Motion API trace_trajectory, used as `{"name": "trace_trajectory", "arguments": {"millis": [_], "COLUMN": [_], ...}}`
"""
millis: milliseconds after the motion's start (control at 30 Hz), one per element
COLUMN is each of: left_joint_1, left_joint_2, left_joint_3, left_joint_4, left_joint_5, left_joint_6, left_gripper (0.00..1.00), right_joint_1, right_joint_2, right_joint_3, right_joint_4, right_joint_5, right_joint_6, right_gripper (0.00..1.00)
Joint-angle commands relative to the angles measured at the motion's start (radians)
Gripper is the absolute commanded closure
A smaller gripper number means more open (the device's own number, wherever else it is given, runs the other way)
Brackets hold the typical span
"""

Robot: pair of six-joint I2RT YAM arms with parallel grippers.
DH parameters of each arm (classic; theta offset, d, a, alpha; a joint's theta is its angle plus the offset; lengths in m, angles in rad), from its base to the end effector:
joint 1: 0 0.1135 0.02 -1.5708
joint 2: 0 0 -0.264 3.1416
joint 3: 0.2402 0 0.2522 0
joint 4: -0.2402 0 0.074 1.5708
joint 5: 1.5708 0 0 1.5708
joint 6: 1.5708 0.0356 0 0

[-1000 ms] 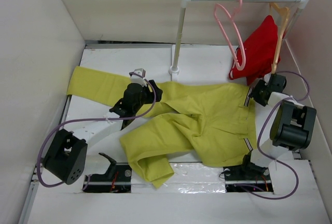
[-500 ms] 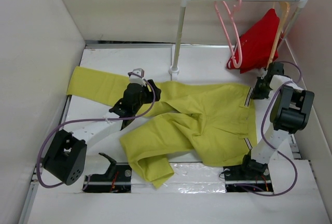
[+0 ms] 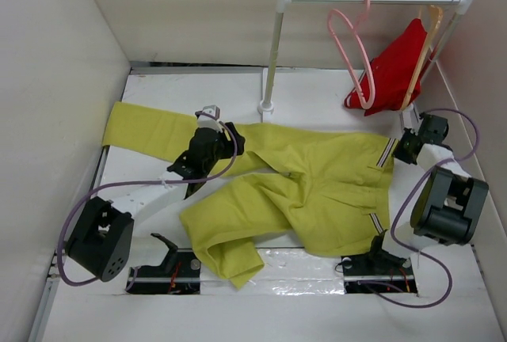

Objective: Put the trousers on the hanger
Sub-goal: Flatten out the trousers at the center of the board.

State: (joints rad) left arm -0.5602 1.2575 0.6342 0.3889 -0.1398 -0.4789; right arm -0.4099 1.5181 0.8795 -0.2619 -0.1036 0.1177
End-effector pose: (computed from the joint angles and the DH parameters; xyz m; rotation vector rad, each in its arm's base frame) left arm 0.2388 -0.1440 0.2450 -0.0269 1.8454 -0.6102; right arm 0.2826 -0.1188 0.1936 0.5996 2.3905 0.0014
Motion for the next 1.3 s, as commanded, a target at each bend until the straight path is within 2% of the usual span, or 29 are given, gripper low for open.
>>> {"name": "trace_trajectory", "arguments": {"millis": [0,200,433,500,533,567,633,667,733,800,867,900,933,967,1000,1033,1100,1133,1200,1233,1267], "left_joint_1": [0.003,0.003,0.025,0.046,0.046,0.057,0.057,0.057,0.057,0.057,0.057,0.057,0.057,0.057,0.057,0.057,0.057,0.046,0.037,0.037,0.037], "left_joint_2": [0.016,0.04,0.075,0.092,0.097,0.106,0.106,0.105,0.106,0.112,0.102,0.086,0.066,0.01,-0.022,-0.056,-0.157,-0.19,-0.291,-0.323,-0.392], "left_joint_3": [0.022,0.027,0.025,0.024,0.022,0.024,0.021,0.016,-0.004,-0.017,-0.034,-0.056,-0.073,-0.086,-0.109,-0.111,-0.091,-0.074,-0.021,-0.002,0.013], "left_joint_4": [0.007,0.01,0.007,0.008,0.01,0.008,0.008,0.013,0.011,-0.025,-0.062,-0.071,-0.07,-0.055,-0.048,-0.045,-0.065,-0.083,-0.145,-0.165,-0.212], "left_joint_5": [-0.017,-0.032,-0.066,-0.066,-0.064,-0.06,-0.061,-0.066,-0.076,-0.112,-0.126,-0.127,-0.118,-0.106,-0.074,-0.06,-0.058,-0.07,-0.099,-0.11,-0.125], "left_joint_6": [-0.001,-0.003,-0.009,-0.016,-0.023,-0.024,-0.027,-0.032,-0.043,-0.055,-0.082,-0.095,-0.105,-0.127,-0.139,-0.148,-0.162,-0.165,-0.168,-0.17,-0.171], "left_gripper": [0.4,0.39,0.39,0.39,0.39,0.39,0.39,0.39,0.4,0.41,0.42,0.43,0.47,0.51,0.57,0.68,0.85,0.93,0.94,0.94,0.94], "right_joint_1": [-0.056,-0.121,-0.112,-0.08,-0.06,-0.012,0.035,0.083,0.143,0.263,0.353,0.461,0.514,0.567,0.629,0.749,0.88,1.008,1.129,1.179,1.26], "right_joint_2": [-0.101,-0.124,-0.007,0.017,0.016,-0.01,-0.061,-0.096,-0.218,-0.309,-0.447,-0.493,-0.562,-0.588,-0.604,-0.611,-0.578,-0.552,-0.442,-0.397,-0.348], "right_joint_3": [-0.049,-0.033,0.114,0.153,0.16,0.161,0.107,0.073,-0.055,-0.146,-0.265,-0.308,-0.371,-0.382,-0.392,-0.396,-0.367,-0.346,-0.262,-0.231,-0.199], "right_joint_4": [0.139,0.194,0.199,0.182,0.168,0.162,0.176,0.194,0.251,0.315,0.323,0.373,0.388,0.382,0.397,0.411,0.444,0.454,0.463,0.475,0.487], "right_joint_5": [-0.034,-0.055,0.004,0.028,0.05,0.07,0.09,0.082,0.062,0.062,0.056,0.023,0.004,-0.008,-0.04,-0.068,-0.106,-0.107,-0.072,-0.067,-0.073], "right_joint_6": [0.025,0.05,0.03,0.02,0.022,0.026,0.066,0.082,0.121,0.131,0.12,0.116,0.105,0.097,0.091,0.065,0.039,0.008,-0.03,-0.065,-0.082], "right_gripper": [1.0,1.0,0.99,0.85,0.58,0.43,0.21,0.2,0.21,0.3,0.64,0.82,0.97,1.0,1.0,1.0,1.0,0.99,0.92,0.72,0.59]}}
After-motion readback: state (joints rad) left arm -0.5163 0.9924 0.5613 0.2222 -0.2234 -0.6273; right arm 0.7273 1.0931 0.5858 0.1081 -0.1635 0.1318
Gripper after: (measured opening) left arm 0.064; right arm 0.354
